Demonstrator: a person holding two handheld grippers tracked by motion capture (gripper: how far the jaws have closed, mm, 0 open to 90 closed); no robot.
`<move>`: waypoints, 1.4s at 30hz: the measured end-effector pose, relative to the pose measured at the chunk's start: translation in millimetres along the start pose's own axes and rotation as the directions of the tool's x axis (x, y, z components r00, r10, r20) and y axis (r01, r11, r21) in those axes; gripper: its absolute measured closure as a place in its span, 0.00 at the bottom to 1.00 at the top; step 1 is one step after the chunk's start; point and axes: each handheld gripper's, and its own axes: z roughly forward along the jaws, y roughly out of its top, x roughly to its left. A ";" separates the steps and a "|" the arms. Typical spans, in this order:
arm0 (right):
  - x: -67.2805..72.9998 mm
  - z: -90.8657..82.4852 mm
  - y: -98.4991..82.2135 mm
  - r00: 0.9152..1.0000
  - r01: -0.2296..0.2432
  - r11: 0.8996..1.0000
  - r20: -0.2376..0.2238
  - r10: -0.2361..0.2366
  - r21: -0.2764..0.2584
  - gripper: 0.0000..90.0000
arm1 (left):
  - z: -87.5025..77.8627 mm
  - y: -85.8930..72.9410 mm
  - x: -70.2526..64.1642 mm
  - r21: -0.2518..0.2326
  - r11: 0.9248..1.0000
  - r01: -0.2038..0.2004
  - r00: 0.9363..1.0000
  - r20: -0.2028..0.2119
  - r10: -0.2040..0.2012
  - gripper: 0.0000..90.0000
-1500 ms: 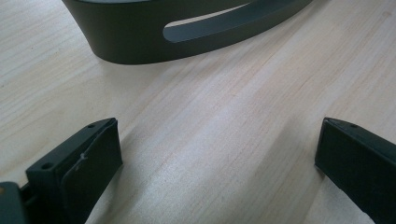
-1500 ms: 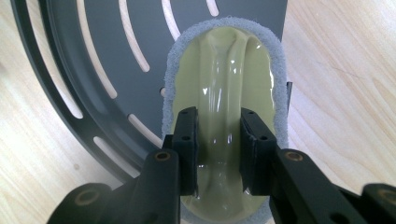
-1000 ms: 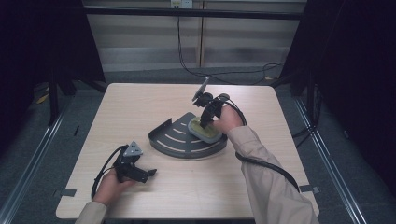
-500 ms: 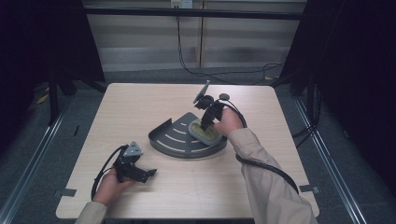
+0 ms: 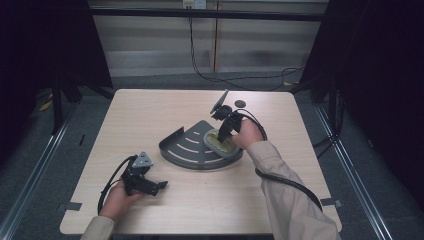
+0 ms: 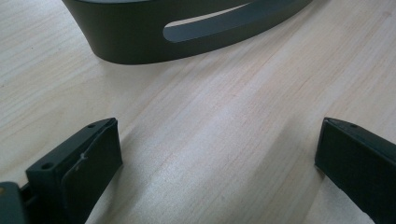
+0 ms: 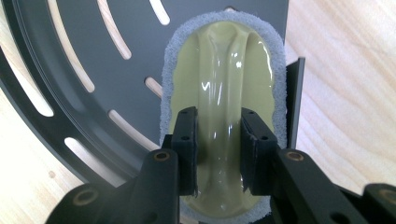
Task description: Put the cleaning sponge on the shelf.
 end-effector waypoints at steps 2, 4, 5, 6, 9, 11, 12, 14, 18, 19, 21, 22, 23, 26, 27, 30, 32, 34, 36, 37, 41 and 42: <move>-1.0 0.3 -1.7 1.000 -0.006 1.000 -0.005 0.006 -0.001 0.78 | 0.0 0.0 0.0 0.000 1.000 0.000 1.000 0.000 0.000 0.00; -1.5 0.1 -2.8 1.000 -0.009 1.000 -0.006 0.009 0.003 0.78 | 0.0 0.0 0.0 0.000 1.000 0.000 1.000 0.001 0.000 0.00; -1.2 0.2 -3.2 1.000 -0.010 1.000 -0.005 0.010 0.005 0.78 | 0.0 0.0 0.0 0.000 1.000 0.000 1.000 0.000 0.000 0.00; -1.2 0.4 -3.5 1.000 -0.009 1.000 -0.005 0.009 0.004 0.78 | 0.0 0.0 0.0 0.000 1.000 0.000 1.000 0.000 0.000 0.00; -1.8 1.0 -4.4 1.000 -0.009 1.000 -0.004 0.009 0.004 0.78 | 0.0 0.0 0.0 0.001 1.000 0.000 1.000 0.000 0.000 0.00; -2.1 1.3 -5.0 1.000 -0.012 1.000 -0.006 0.012 0.002 0.78 | 0.0 0.0 0.0 0.000 1.000 0.000 1.000 0.000 0.000 0.00; -2.1 1.7 -5.4 1.000 -0.014 1.000 -0.007 0.014 0.002 0.78 | 0.0 0.0 0.0 0.000 1.000 0.000 1.000 0.000 0.000 0.00; -2.1 1.7 -5.8 1.000 -0.017 1.000 -0.004 0.017 0.006 0.78 | 0.0 0.0 0.0 0.000 1.000 0.000 1.000 0.000 0.000 0.00; -2.6 2.7 -7.7 1.000 -0.022 1.000 -0.006 0.022 0.005 0.78 | 0.0 0.0 0.0 0.000 1.000 0.000 1.000 0.000 0.000 0.00; -2.3 3.0 -8.2 1.000 -0.024 1.000 -0.007 0.024 0.008 0.78 | 0.0 0.0 0.0 0.000 1.000 0.000 1.000 0.001 0.000 0.00; -2.8 4.3 -9.7 1.000 -0.023 1.000 -0.007 0.023 0.011 0.78 | 0.0 0.0 0.1 0.001 1.000 0.000 1.000 0.000 0.000 0.00; -2.5 4.2 -10.4 1.000 -0.025 1.000 -0.003 0.025 0.014 0.78 | 0.0 0.0 0.1 0.000 1.000 0.000 1.000 0.000 0.000 0.00; -3.0 4.7 -11.6 1.000 -0.026 1.000 -0.005 0.026 0.008 0.78 | 0.0 0.0 0.0 0.000 1.000 0.000 1.000 0.000 0.000 0.00; -3.8 4.4 -13.6 1.000 -0.028 1.000 -0.007 0.028 0.010 0.78 | 0.0 0.0 0.1 0.000 1.000 -0.001 1.000 0.000 0.001 0.00; -3.2 3.6 -13.7 0.999 -0.037 0.999 -0.007 0.037 0.015 0.78 | 0.0 0.0 0.0 0.000 1.000 0.000 1.000 0.000 0.000 0.00; -3.1 2.9 -14.7 0.999 -0.035 0.999 -0.007 0.035 0.012 0.78 | 0.0 0.0 0.0 0.000 1.000 0.000 1.000 0.000 0.000 0.00; -2.9 3.0 -14.8 0.999 -0.037 0.999 -0.004 0.037 0.012 0.78 | 0.0 0.0 0.0 0.000 1.000 0.000 1.000 0.000 0.000 0.00; -2.9 3.2 -14.5 1.000 -0.031 0.999 0.000 0.031 0.011 0.78 | 0.0 0.0 0.1 0.000 1.000 -0.001 1.000 0.000 0.001 0.00; -2.6 3.6 -14.1 1.000 -0.029 0.999 0.004 0.029 0.013 0.78 | 0.0 0.0 0.0 0.000 1.000 0.000 1.000 0.000 0.000 0.00; -2.1 3.7 -13.9 0.999 -0.033 0.999 0.004 0.033 0.012 0.77 | 0.0 0.0 0.0 0.000 1.000 0.000 1.000 0.000 0.000 0.00; -1.7 3.6 -13.4 0.999 -0.029 0.999 0.014 0.029 0.018 0.76 | 0.0 0.0 0.1 0.000 1.000 0.000 1.000 0.000 0.000 0.00; -1.8 3.2 -13.3 0.999 -0.030 0.999 0.017 0.029 0.023 0.75 | 0.0 0.0 0.0 0.000 1.000 0.000 1.000 0.000 0.000 0.00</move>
